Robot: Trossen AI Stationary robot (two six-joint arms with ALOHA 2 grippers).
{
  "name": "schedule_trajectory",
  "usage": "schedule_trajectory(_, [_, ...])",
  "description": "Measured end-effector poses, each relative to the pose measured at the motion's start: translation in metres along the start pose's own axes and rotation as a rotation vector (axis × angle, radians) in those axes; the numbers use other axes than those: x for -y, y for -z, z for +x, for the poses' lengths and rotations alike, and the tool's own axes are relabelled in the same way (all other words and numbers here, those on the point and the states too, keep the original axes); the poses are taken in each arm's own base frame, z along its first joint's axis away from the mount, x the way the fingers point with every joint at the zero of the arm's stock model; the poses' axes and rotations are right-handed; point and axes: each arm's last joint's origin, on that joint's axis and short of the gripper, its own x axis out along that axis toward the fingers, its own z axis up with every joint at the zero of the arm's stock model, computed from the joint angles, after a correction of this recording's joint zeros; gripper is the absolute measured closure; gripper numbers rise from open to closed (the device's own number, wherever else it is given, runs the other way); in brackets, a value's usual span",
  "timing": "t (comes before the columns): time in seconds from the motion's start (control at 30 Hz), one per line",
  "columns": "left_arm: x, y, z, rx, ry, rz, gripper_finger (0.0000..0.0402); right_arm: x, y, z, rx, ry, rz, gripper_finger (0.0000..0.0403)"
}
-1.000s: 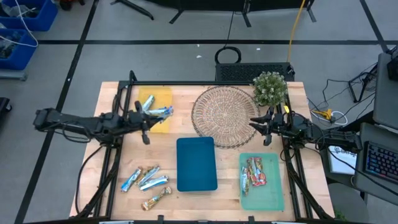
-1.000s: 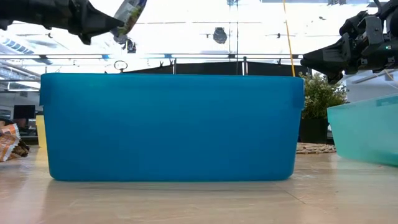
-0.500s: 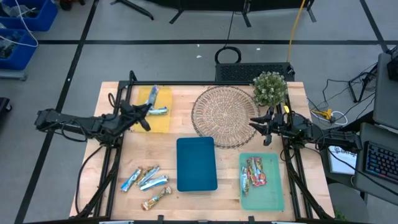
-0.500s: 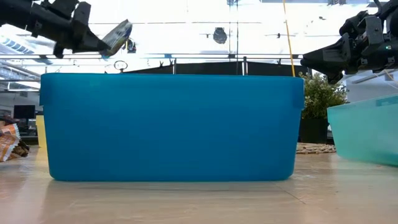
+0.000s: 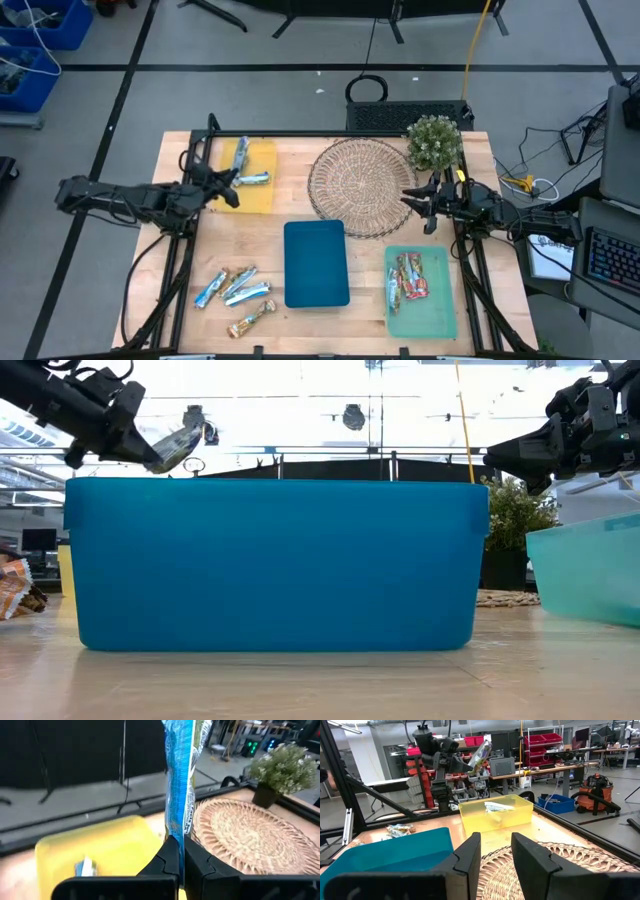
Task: Pick and place Granola Bars by type
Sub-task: Put the blue granola bar into the yellow bin
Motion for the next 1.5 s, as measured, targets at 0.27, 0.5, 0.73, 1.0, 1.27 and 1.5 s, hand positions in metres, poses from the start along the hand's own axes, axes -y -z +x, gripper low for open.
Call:
schedule_trajectory(0.27, [-0.008, -0.003, -0.004, -0.296, -0.035, -0.057, 0.0398, 0.0, 0.0, 0.0, 0.0, 0.0, 0.0, 0.0303])
schedule_trajectory(0.5, [-0.008, 0.008, 0.003, -0.592, -0.146, -0.049, 0.0398, 0.0, 0.0, 0.0, 0.0, 0.0, 0.0, 0.0303])
schedule_trajectory(0.73, [-0.006, 0.018, 0.016, -0.726, -0.228, -0.006, 0.0398, 0.0, 0.0, 0.0, 0.0, 0.0, 0.0, 0.0303])
schedule_trajectory(1.0, [-0.004, 0.025, 0.026, -0.89, -0.216, 0.018, 0.0398, 0.0, 0.0, 0.0, 0.0, 0.0, 0.0, 0.0303])
schedule_trajectory(1.27, [-0.009, 0.029, 0.032, -0.985, -0.252, 0.014, 0.0396, 0.0, 0.0, 0.0, 0.0, 0.0, 0.0, 0.0303])
schedule_trajectory(1.5, [-0.018, 0.031, 0.035, -1.04, -0.356, 0.015, 0.0397, 0.0, 0.0, 0.0, 0.0, 0.0, 0.0, 0.0303])
